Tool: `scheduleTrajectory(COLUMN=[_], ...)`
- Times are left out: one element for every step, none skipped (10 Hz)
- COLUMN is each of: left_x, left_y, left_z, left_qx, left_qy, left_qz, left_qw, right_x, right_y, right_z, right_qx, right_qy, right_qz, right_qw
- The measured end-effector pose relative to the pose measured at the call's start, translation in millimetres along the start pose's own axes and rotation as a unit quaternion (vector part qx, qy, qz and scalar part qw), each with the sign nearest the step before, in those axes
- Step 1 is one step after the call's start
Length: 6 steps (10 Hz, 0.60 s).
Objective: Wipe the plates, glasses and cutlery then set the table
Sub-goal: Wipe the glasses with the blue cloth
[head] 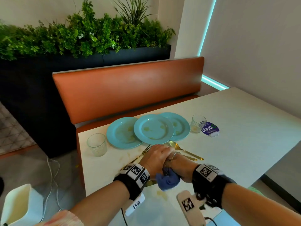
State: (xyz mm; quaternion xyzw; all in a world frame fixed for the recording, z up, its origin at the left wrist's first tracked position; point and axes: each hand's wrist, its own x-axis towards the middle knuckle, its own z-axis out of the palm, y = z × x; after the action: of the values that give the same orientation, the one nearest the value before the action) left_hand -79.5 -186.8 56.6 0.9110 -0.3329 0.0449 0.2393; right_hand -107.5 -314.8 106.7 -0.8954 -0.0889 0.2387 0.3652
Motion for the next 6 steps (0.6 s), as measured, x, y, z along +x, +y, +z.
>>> scheduleTrajectory(left_x=[-2.7, -2.5, -6.3, -9.2, -12.3, -19.0], left_y=[5.8, 7.6, -3.0, -8.3, -14.2, -18.9], left_z=[-15.5, -14.2, -2.5, -5.4, -10.1, -11.6], left_qx=[-0.038, -0.065, -0.047, -0.048, -0.08, -0.096], left_qy=[-0.091, -0.069, 0.004, 0.015, -0.047, -0.05], left_qz=[-0.094, -0.087, -0.101, -0.097, -0.137, -0.132], left_qw=[0.991, 0.992, 0.994, 0.994, 0.986, 0.985], right_x=[-1.5, 6.0, 20.5, 34.4, 37.1, 32.4], right_y=[-12.8, -12.8, -8.4, -10.9, -16.3, -24.6], right_z=[0.0, 1.2, 4.5, 0.8, 4.6, 14.7], right_qx=[-0.159, -0.19, 0.083, 0.03, -0.21, -0.203], right_qy=[-0.048, -0.053, -0.012, -0.018, -0.087, -0.098], right_qz=[0.001, -0.022, 0.025, 0.022, 0.03, 0.026], right_qw=[0.986, 0.98, 0.996, 0.999, 0.973, 0.974])
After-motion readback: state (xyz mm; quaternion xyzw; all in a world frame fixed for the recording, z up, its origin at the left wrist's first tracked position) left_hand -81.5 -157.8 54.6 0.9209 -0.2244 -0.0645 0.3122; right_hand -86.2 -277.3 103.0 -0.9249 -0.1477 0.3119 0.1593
